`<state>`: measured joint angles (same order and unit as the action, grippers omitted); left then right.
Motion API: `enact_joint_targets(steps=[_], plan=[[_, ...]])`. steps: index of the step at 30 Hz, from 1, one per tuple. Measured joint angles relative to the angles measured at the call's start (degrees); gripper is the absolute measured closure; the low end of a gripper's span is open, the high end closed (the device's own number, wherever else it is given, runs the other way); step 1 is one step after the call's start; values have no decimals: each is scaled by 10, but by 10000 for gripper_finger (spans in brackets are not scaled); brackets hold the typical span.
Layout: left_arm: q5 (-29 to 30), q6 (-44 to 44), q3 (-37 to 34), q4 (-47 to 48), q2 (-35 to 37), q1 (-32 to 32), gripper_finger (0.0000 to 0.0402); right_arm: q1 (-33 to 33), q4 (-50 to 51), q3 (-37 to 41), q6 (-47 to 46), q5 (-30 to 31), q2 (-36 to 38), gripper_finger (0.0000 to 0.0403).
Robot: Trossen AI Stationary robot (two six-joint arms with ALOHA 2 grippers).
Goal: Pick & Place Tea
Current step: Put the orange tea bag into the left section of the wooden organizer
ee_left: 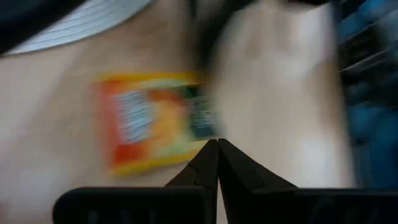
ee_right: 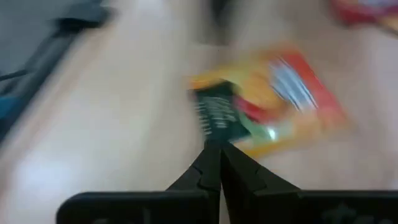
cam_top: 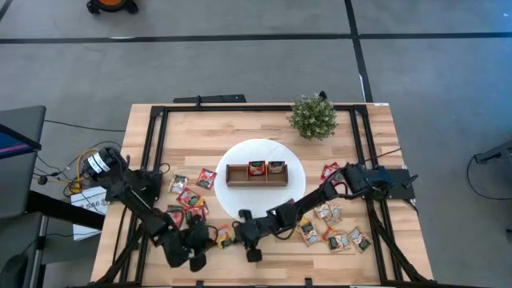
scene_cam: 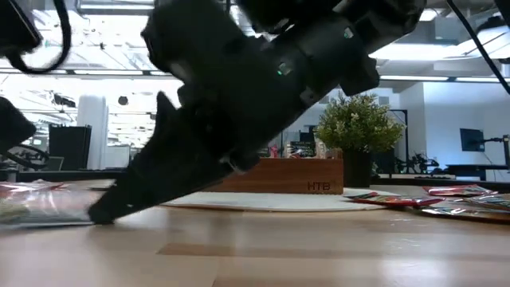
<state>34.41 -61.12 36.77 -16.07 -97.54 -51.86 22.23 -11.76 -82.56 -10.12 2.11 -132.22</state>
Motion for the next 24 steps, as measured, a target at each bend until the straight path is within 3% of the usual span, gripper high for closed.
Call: enact_joint_targets(steps=[3, 7, 10, 14, 19, 21, 24], plan=[[23, 11, 12, -43, -33, -17, 401, -4, 38, 0, -45, 91, 12, 402], [68, 39, 78, -13, -60, -29, 401, 5, 101, 0, -77, 208, 45, 402], [105, 27, 138, 98, -63, -26, 401, 23, 111, 0, -70, 200, 62, 402], [162, -93, 207, 341, -60, -4, 401, 50, 114, 0, -66, 159, 64, 402], [130, -279, 218, 587, -60, 51, 401, 69, 114, 3, -66, 159, 64, 402], [102, -313, 208, 622, -60, 74, 401, 73, 97, 4, -65, 160, 64, 402], [76, -312, 186, 604, -64, 91, 401, 78, 57, 4, -65, 157, 64, 402]])
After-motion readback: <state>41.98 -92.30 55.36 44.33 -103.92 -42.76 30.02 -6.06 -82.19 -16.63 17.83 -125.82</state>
